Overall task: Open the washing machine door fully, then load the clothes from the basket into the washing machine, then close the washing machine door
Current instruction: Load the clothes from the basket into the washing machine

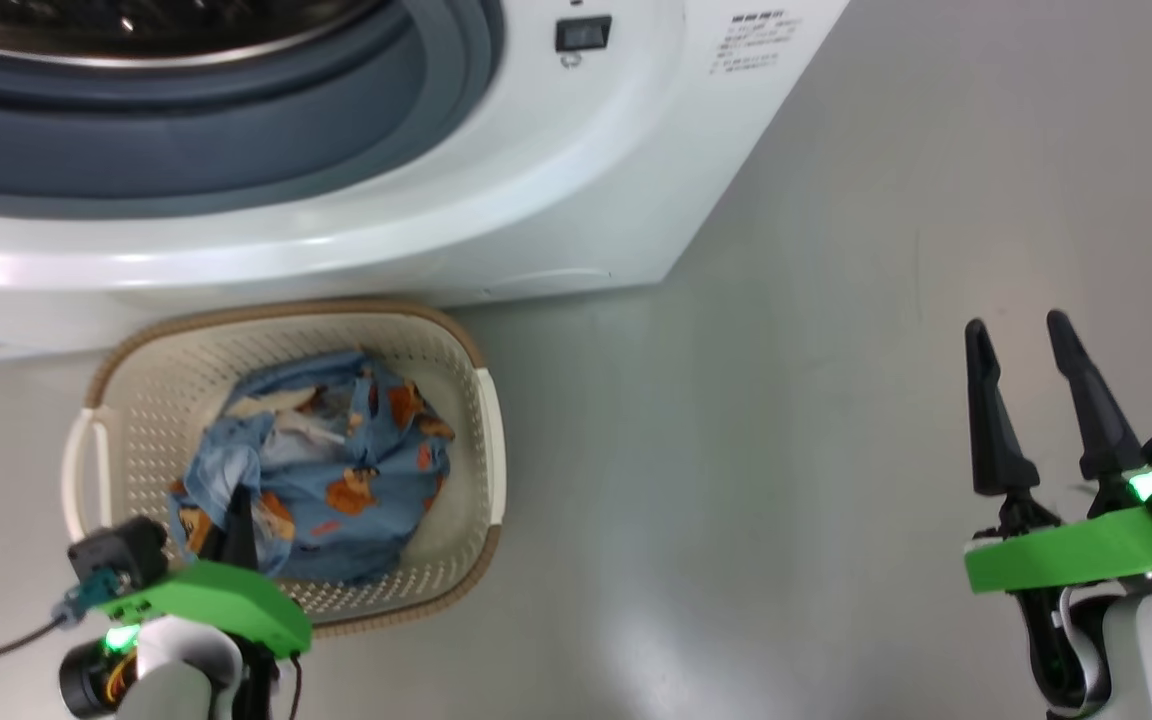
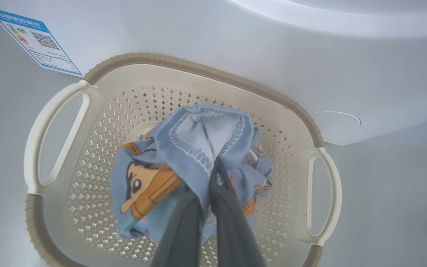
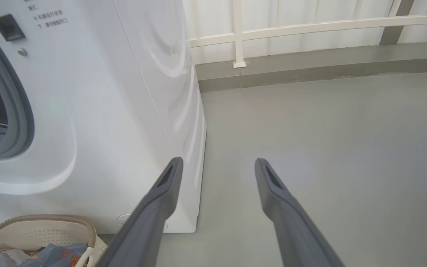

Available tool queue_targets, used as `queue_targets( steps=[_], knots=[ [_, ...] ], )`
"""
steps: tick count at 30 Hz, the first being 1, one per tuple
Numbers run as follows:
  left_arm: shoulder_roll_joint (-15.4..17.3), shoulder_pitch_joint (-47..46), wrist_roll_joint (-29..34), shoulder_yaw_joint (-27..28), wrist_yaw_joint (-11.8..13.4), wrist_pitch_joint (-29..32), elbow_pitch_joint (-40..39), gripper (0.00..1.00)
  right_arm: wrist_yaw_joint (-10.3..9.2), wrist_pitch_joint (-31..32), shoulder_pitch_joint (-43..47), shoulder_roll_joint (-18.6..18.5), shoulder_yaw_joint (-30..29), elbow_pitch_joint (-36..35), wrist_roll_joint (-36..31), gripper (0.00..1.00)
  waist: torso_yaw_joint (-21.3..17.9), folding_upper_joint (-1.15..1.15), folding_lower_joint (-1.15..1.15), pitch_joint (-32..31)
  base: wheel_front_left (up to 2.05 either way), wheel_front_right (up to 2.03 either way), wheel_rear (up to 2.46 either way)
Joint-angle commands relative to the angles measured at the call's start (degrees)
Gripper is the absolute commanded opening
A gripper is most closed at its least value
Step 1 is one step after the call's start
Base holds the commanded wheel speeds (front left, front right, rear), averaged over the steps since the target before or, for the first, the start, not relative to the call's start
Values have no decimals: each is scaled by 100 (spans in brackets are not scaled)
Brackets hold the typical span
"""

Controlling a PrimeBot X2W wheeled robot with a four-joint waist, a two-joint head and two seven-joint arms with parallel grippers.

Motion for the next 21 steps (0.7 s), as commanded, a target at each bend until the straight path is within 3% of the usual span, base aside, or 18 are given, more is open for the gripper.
queue_targets(
  steps=[1,13,21],
  knots=[
    [115,282,-27,108,-12,-61,-197,0,9,-42,201,-14,140,-93,-55,100,148,0,0,-393,0,0,0],
    [113,1267,-422,-410,184,-61,-1618,0,9,-42,689,58,164,8,-197,100,366,0,0,-1367,0,0,0],
    [113,1859,-293,-538,300,-61,-2549,0,9,-42,989,120,213,39,-255,100,494,0,0,-1910,0,0,0]
  ],
)
